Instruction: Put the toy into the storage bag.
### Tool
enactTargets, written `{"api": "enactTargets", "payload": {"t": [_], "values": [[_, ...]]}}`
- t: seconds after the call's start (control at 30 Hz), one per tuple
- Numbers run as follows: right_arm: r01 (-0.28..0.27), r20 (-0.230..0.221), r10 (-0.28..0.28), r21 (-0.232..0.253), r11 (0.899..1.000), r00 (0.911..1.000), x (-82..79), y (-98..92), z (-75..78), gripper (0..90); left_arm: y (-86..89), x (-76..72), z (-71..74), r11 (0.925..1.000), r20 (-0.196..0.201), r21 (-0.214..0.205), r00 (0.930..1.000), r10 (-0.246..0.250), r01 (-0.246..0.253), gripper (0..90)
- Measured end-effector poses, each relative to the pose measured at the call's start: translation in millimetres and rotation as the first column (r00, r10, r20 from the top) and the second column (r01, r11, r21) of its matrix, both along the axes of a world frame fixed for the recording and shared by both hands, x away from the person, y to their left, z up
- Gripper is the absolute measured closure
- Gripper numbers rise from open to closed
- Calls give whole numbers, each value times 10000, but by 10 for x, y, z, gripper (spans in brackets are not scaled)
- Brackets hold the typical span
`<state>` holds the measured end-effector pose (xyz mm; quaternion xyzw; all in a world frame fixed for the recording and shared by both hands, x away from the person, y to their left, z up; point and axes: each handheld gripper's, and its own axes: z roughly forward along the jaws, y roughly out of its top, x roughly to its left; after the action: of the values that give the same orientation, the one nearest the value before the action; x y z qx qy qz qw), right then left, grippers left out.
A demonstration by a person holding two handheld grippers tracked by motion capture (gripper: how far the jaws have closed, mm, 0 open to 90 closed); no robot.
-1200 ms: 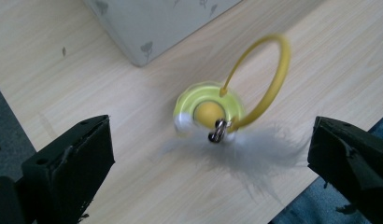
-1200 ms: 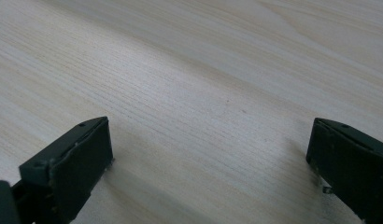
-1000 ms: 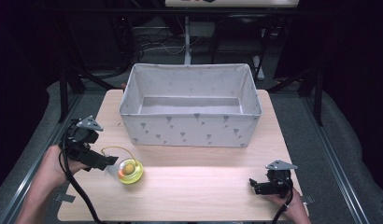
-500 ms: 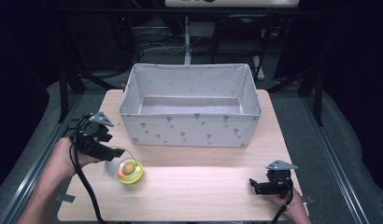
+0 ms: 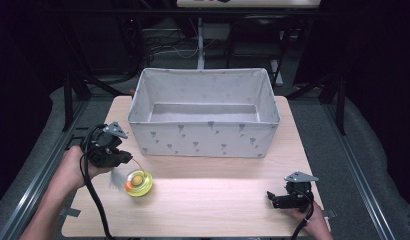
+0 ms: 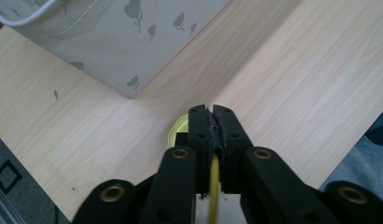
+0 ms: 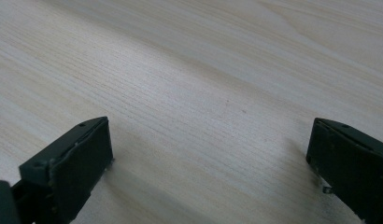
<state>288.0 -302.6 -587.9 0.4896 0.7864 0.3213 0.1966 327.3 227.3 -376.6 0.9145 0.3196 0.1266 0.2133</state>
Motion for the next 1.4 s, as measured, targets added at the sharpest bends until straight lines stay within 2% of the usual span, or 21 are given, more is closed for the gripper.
{"api": "enactTargets", "payload": {"t": [0.17,0.27,0.4,0.7,1.07,1.4], "values": [[3,-5,-3,0,10000,10000,0,0,0,0,2,-1,14,9999,112,165,9999,-9,7,879],[-9,-13,9,-19,10000,10000,0,-1,2,0,4,-6,26,9998,64,201,10000,-38,37,880],[3,-1,-3,2,10000,10000,0,0,0,0,12,-13,69,9988,22,459,9999,-146,145,882],[0,-2,0,5,10000,10000,0,0,0,0,58,-20,194,9991,136,416,9999,-77,71,882],[-1,-6,1,1,10000,10000,0,0,0,0,203,21,262,9979,134,540,9993,343,-350,882],[-3,-5,3,1,10000,10000,0,0,0,0,382,84,279,9962,25,313,9967,810,-810,881]]}}
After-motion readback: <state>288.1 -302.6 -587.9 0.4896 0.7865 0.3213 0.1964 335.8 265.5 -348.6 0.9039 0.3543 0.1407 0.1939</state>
